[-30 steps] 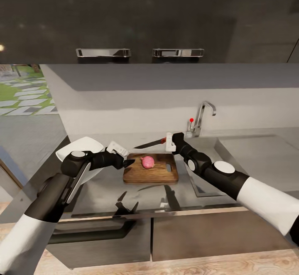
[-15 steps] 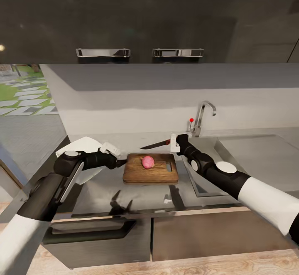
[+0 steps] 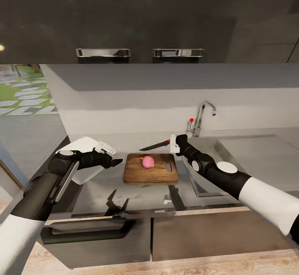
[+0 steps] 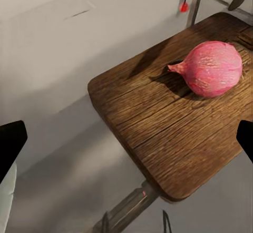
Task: In the kitchen, take the Vidalia onion out of the sink, dice it on the chopping board with the paring knife, put the diced onion into the bowl on the countertop, then place both the paring knife and the chopping board into the sink.
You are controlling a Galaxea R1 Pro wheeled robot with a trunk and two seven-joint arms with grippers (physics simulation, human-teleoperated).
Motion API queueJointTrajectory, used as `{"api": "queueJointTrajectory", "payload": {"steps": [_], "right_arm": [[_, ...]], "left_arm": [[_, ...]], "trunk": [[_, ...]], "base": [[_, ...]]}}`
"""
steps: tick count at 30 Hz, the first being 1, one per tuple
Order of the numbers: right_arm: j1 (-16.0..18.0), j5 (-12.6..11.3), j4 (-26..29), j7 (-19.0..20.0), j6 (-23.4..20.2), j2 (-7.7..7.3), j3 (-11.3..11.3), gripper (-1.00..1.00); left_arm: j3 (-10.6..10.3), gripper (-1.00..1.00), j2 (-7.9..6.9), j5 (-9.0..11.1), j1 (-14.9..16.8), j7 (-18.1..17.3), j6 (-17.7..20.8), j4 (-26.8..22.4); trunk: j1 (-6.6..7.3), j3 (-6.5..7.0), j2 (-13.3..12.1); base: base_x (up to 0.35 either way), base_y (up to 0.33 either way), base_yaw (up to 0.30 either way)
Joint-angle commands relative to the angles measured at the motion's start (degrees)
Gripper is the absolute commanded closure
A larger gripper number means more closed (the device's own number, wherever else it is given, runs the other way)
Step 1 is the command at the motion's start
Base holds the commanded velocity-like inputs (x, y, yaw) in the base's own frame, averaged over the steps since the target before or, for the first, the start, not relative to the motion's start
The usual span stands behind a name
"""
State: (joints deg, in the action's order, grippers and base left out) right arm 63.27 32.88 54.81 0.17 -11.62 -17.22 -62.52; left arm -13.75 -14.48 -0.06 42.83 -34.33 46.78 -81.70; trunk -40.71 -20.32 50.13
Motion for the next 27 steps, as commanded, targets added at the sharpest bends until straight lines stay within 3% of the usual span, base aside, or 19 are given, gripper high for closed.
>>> {"api": "queueJointTrajectory", "payload": {"steps": [1,17,27], "right_arm": [[0.1,0.6,0.1,0.0,-0.5,-0.07,-0.3,1.0],[0.1,0.6,0.1,0.0,-0.7,0.07,-1.1,1.0],[0.1,0.7,0.0,0.0,-0.7,0.08,-3.3,1.0]], "left_arm": [[-0.1,-1.0,0.0,0.0,0.1,-0.1,0.3,-0.1],[-0.2,-1.0,1.2,0.0,0.1,-0.1,0.3,-0.5],[-0.2,-1.0,1.24,0.0,0.1,-0.1,0.3,-0.6]], "trunk": [[-0.01,-0.08,0.1],[-0.01,-0.08,0.1],[-0.01,-0.08,0.1]], "base": [[0.0,0.0,0.0],[0.0,0.0,0.0],[0.0,0.0,0.0]]}}
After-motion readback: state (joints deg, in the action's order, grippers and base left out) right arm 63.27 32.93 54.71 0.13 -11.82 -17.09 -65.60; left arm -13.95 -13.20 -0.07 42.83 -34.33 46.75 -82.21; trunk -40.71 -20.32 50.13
